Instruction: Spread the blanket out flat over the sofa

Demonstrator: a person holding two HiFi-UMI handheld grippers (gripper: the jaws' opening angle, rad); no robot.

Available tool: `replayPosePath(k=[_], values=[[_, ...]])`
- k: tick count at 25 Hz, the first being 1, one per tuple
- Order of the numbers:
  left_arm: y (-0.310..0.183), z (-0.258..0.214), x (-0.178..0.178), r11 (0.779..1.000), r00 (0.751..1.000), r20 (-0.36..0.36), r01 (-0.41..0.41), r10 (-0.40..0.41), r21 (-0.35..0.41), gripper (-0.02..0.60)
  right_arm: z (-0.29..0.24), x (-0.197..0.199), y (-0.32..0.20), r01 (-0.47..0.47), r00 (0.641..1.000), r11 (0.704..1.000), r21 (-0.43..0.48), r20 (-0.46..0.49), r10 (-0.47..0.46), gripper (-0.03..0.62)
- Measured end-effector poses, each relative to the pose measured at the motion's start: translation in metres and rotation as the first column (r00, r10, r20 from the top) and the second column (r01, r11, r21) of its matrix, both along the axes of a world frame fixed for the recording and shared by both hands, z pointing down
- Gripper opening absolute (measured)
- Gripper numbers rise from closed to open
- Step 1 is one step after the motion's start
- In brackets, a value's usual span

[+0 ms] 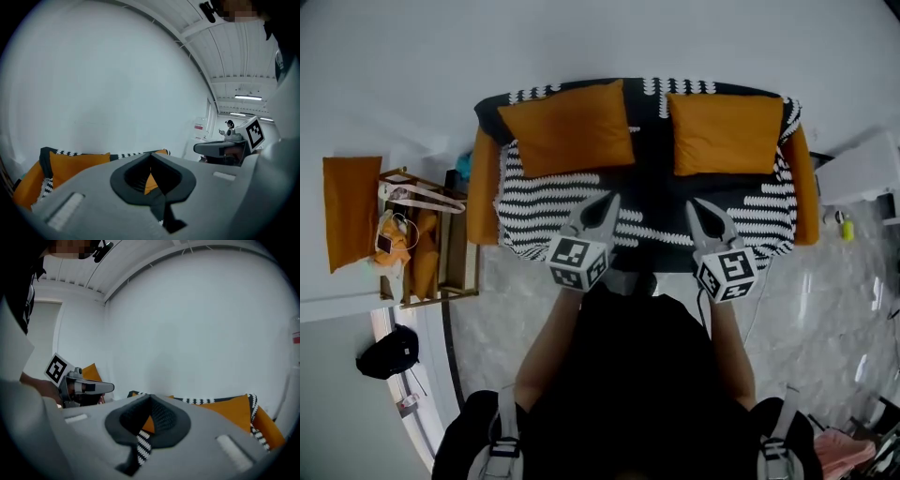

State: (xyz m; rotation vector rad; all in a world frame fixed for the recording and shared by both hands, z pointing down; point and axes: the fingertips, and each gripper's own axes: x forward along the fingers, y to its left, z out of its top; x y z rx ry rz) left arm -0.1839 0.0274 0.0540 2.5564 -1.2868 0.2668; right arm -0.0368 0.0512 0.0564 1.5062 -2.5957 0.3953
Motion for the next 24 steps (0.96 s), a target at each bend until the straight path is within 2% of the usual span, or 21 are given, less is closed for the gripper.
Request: replayPosePath(k=[8,24], values=[[0.012,-0.002,0.002,1.0,1.0,0.009,0.01,-0.01,-0.007,0.011,-0.01,-0.002,0.01,0.028,1.0,0.999,0.023,-0.008,-0.028,0.0],[0.035,0.007,0.007,0.999,1.0,0.009,0.002,-0.002,-0.033,0.012,0.002,-0.009,0.034,0.038,0.998,0.999,-0.011,-0.039,-0.039,0.0]])
